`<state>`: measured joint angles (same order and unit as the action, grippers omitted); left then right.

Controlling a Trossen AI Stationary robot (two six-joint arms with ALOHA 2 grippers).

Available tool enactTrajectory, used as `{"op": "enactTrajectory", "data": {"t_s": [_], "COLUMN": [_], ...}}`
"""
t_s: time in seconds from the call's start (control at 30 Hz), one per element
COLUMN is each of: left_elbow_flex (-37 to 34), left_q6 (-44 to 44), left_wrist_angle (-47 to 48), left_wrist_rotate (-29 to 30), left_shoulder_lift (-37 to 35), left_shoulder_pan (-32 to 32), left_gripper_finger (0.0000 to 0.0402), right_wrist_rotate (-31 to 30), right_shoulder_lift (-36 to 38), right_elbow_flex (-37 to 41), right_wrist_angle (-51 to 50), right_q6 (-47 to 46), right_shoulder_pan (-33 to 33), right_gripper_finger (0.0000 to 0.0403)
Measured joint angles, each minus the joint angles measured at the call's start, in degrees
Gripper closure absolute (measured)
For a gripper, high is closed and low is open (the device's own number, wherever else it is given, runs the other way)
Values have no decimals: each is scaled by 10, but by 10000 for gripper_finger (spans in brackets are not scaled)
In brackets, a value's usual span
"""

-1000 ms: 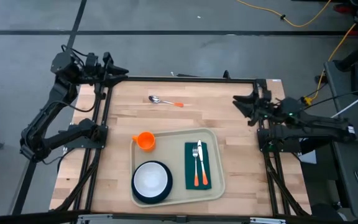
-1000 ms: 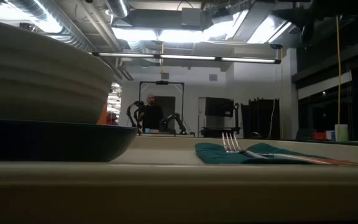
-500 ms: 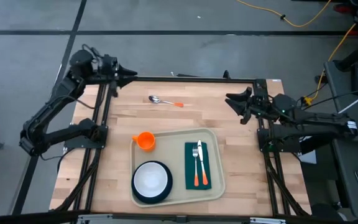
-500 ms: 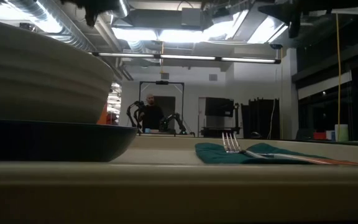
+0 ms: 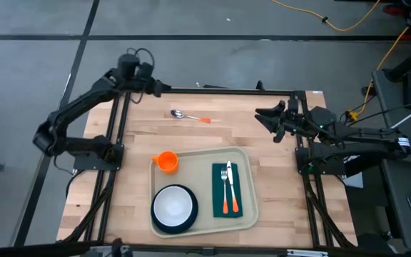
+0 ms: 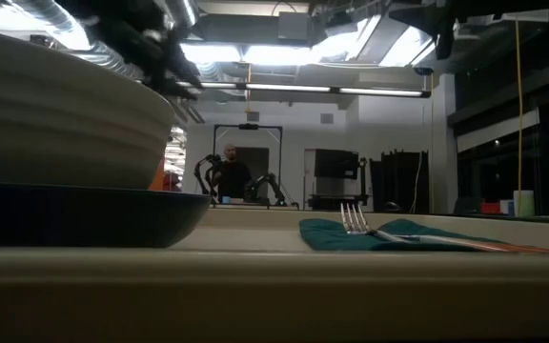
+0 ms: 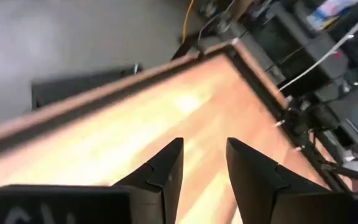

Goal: Set up tray
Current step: Put the orange spoon to the left of the orange fork on the dark blue napkin on the gray serving tray

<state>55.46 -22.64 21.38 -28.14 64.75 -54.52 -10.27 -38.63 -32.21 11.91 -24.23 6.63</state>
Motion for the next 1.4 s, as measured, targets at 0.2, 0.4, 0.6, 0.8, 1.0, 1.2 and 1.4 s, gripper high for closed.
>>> {"op": "enactTrajectory", "data": {"t_s": [0.2, 0.4, 0.6, 0.8, 1.0, 1.2, 1.4], "left_elbow_flex": [0, 0, 0, 0, 0, 0, 0], "left_q6": [-48, -48, -45, -36, -23, -17, -22], "left_wrist_angle": [17, 57, 93, 108, 144, 145, 143], "left_wrist_rotate": [-2, -5, -5, 52, 130, 133, 118], "left_shoulder_lift": [101, 177, 204, 204, 204, 228, 283], "left_shoulder_pan": [0, 0, 0, 0, 0, 0, 0], "left_gripper_finger": [281, 281, 279, 271, 272, 272, 272], "right_wrist_rotate": [14, 13, 13, 13, 13, 13, 13], "right_shoulder_lift": [0, 0, 0, 0, 0, 0, 0], "right_elbow_flex": [0, 0, 0, 0, 0, 0, 0], "right_wrist_angle": [-11, -11, -15, -47, -52, -58, -60], "right_q6": [-12, -11, -10, -9, -8, -8, -11], "right_shoulder_pan": [0, 0, 0, 0, 0, 0, 0], "right_gripper_finger": [240, 240, 240, 240, 240, 240, 240]}}
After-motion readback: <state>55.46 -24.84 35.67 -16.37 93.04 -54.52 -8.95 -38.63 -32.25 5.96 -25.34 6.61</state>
